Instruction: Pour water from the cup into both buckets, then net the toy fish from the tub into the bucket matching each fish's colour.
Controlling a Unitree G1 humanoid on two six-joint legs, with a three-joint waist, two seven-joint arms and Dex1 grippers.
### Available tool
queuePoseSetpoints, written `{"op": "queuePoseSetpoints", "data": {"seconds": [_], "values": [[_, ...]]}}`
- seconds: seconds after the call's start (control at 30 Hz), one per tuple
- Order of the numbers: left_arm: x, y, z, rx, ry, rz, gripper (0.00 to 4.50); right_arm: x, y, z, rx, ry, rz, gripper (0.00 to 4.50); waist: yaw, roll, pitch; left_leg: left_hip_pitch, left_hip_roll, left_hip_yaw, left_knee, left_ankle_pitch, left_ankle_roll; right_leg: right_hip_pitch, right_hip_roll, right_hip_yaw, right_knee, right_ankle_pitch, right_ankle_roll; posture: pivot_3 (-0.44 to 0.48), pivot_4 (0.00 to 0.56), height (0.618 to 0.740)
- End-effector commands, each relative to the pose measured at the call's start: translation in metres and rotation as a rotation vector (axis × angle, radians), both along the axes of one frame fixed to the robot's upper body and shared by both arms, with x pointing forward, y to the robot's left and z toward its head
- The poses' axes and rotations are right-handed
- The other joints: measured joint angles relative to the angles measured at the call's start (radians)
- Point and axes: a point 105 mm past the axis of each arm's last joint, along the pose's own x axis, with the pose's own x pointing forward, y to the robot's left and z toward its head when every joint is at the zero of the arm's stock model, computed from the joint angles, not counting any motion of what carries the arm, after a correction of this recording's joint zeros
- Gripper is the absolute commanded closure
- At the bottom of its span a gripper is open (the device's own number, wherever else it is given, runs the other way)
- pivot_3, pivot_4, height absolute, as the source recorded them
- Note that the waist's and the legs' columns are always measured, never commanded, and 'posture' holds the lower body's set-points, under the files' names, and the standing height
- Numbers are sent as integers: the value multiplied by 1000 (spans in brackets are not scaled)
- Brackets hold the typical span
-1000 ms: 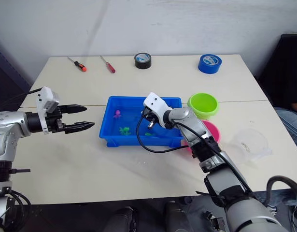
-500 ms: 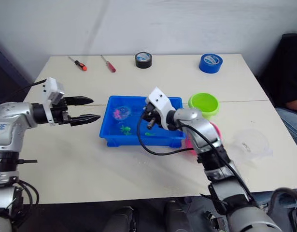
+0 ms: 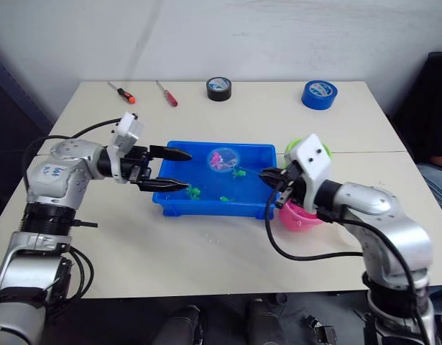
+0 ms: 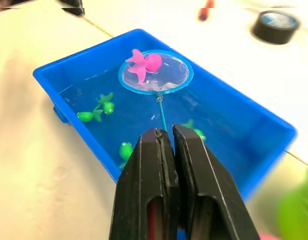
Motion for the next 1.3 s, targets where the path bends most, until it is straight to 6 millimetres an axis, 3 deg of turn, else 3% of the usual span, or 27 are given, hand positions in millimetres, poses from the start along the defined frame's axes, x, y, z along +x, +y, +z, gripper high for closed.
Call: {"op": "queuePoseSetpoints", "data": {"seconds": [0.03,0.37,0.57,0.63,0.87,1.3], "values": [[3,-14,5,-5,-43,-63,33,-27,-19,21,-23,-86,-61,4500,7,0,0,0,0,0,0,0,0,0,0,0,0,0,0,0,150,736],[2,-55,-2,-15,-59,-238,33,-86,-78,16,-162,-83,-313,4500,25,0,0,1,0,2,2,-1,3,1,2,2,0,0,0,0,150,736],[4,-68,-6,-7,-71,-282,33,-103,-94,7,-360,-119,-367,4500,28,0,0,2,0,3,5,-2,4,4,3,3,-1,1,1,0,150,736],[5,-71,-7,-6,-74,-287,33,-107,-95,1,-507,-152,-344,4500,26,0,0,2,0,3,6,-2,4,5,3,3,-2,1,1,0,150,736],[6,-79,-7,-11,-80,-308,33,-104,-96,-7,-1215,-419,-168,4500,18,0,0,9,1,3,5,-2,4,13,5,3,-7,1,2,0,150,736],[7,-78,-13,6,-98,-301,33,-95,-105,-11,-1537,-561,-4,4500,23,0,0,12,0,2,5,-2,4,18,4,3,-11,1,3,0,150,736]]}}
